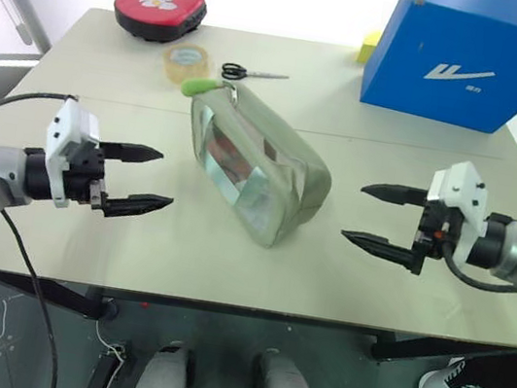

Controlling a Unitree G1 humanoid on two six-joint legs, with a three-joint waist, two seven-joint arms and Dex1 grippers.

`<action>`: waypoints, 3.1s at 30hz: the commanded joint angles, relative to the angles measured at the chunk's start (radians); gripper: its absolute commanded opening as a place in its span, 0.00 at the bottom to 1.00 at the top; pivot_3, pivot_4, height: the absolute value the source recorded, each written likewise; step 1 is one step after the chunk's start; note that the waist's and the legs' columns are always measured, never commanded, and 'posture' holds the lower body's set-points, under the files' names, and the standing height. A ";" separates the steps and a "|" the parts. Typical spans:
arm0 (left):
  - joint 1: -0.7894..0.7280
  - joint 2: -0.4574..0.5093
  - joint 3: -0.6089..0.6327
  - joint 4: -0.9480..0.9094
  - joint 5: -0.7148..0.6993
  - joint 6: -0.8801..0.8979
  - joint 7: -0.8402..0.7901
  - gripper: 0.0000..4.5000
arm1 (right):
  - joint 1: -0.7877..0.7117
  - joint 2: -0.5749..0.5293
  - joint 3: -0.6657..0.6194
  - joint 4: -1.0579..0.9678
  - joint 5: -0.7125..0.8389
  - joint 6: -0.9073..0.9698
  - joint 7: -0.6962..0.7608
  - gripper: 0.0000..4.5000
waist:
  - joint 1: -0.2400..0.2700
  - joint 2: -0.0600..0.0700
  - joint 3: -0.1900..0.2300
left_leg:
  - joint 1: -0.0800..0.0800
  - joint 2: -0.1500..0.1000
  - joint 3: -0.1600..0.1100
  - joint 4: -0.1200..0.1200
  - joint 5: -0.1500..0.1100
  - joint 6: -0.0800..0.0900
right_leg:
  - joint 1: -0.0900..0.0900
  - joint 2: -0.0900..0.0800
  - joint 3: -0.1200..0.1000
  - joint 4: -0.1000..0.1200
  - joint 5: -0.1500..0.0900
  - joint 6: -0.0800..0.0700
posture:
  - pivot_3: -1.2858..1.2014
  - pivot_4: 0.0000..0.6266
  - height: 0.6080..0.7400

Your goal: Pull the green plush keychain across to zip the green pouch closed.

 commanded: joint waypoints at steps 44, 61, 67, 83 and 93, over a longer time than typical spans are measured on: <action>-0.126 0.053 -0.003 0.115 -0.005 -0.031 -0.120 0.99 | -0.689 0.329 0.285 0.026 0.135 0.480 -0.379 0.93 | -0.005 0.001 0.000 | -0.002 0.001 0.000 0.000 0.000 0.000 | -0.004 0.000 0.000 0.001 0.000 0.000 | 0.52 0.24 0.98; -0.277 0.043 0.147 0.155 -0.212 0.096 -0.145 0.99 | -1.059 0.568 0.535 0.477 -0.041 0.720 -0.396 0.93 | -0.021 0.000 0.000 | -0.005 0.001 0.000 -0.002 0.000 0.000 | -0.009 -0.001 0.000 0.001 0.000 0.000 | 0.52 0.24 0.98; -0.234 0.035 0.153 0.124 -0.210 0.090 -0.125 1.00 | -1.071 0.602 0.548 0.507 -0.085 0.704 -0.372 0.63 | -0.029 0.000 0.000 | -0.005 0.001 -0.001 -0.002 0.000 0.000 | -0.009 -0.002 0.000 0.001 0.000 0.000 | 0.52 0.24 0.98; -0.096 0.040 0.121 0.065 -0.153 0.049 -0.118 1.00 | -0.917 0.262 0.611 0.328 -0.238 0.153 0.070 0.01 | -0.027 0.000 0.000 | -0.007 0.000 -0.001 -0.003 0.000 0.000 | -0.009 -0.002 0.000 -0.002 0.000 0.000 | 0.52 0.24 0.98; -0.041 0.025 0.123 -0.013 -0.166 0.065 -0.095 1.00 | -0.791 0.189 0.588 0.254 -0.315 -0.120 0.282 0.01 | -0.026 0.000 0.000 | -0.004 0.001 -0.001 -0.004 0.000 0.000 | -0.008 -0.002 0.000 0.000 0.000 0.000 | 0.52 0.24 0.98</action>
